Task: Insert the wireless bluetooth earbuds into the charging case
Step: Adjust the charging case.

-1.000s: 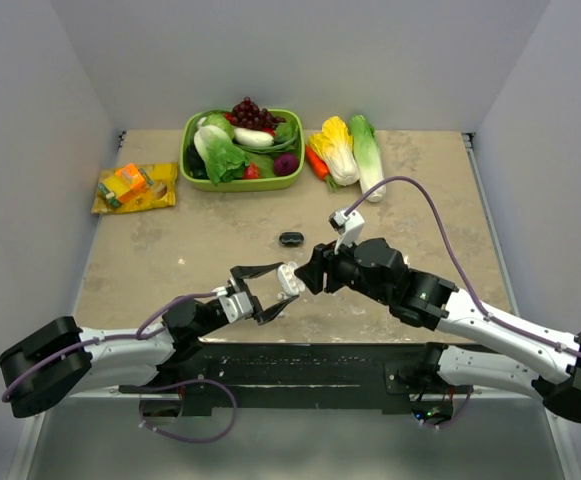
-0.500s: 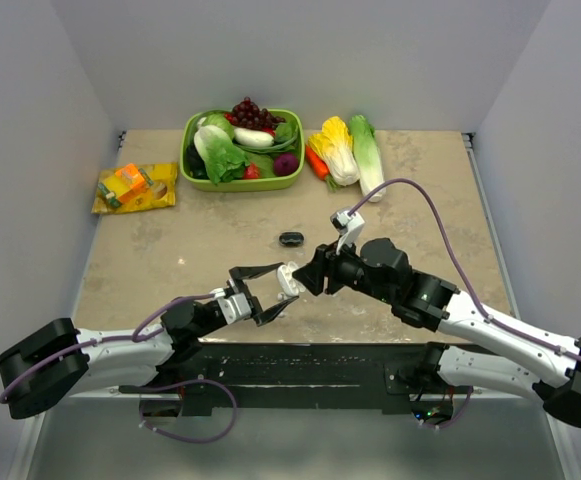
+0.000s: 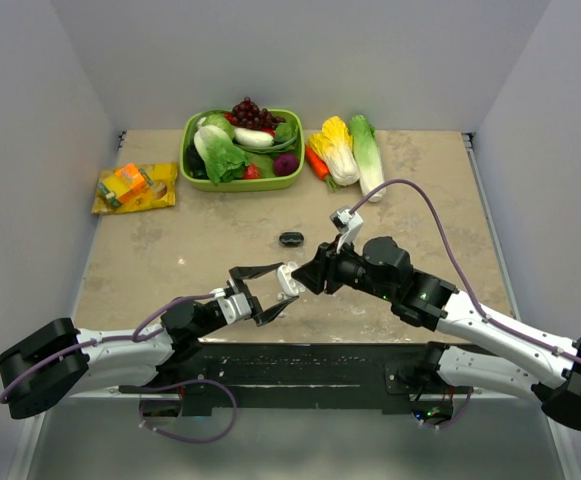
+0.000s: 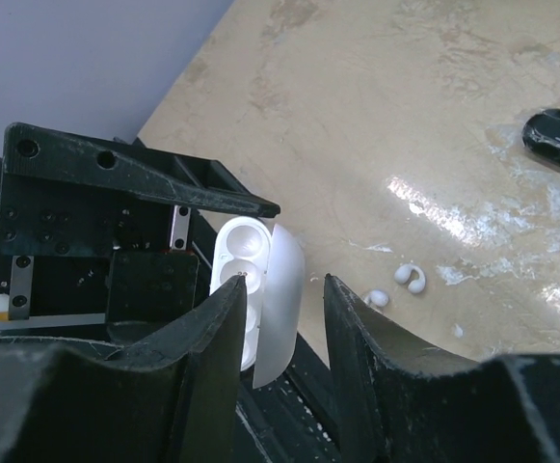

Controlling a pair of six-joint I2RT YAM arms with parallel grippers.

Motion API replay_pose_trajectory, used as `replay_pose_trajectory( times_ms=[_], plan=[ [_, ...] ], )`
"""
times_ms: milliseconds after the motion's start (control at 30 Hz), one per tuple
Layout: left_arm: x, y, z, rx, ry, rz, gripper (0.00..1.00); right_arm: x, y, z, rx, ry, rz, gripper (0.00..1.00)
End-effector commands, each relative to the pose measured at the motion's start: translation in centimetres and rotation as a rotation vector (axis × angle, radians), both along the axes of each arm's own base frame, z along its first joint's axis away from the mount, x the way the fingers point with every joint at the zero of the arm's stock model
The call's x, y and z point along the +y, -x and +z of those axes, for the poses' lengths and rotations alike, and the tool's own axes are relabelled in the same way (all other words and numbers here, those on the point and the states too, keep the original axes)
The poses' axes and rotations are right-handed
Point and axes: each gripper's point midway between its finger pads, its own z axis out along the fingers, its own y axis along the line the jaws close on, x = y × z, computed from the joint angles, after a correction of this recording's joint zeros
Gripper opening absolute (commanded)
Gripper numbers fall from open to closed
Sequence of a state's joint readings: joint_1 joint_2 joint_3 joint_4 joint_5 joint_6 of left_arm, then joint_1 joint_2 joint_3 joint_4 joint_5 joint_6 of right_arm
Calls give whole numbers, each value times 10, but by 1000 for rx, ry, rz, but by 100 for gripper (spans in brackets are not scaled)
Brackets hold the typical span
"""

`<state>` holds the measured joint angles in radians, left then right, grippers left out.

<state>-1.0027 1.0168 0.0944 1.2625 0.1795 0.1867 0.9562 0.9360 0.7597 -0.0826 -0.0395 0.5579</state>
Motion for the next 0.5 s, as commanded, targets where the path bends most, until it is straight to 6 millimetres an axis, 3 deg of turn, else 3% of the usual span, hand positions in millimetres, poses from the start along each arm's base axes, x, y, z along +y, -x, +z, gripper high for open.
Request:
replay_pose_trajectory(
  times_ms=[0,467],
  plan=[
    [11,12,57,-135,184,-14,0,5,1,7,-10,-39,22,41],
    [11,13,56,-128,187,-18,0,7,1,4,-14,-22,36,20]
  ],
)
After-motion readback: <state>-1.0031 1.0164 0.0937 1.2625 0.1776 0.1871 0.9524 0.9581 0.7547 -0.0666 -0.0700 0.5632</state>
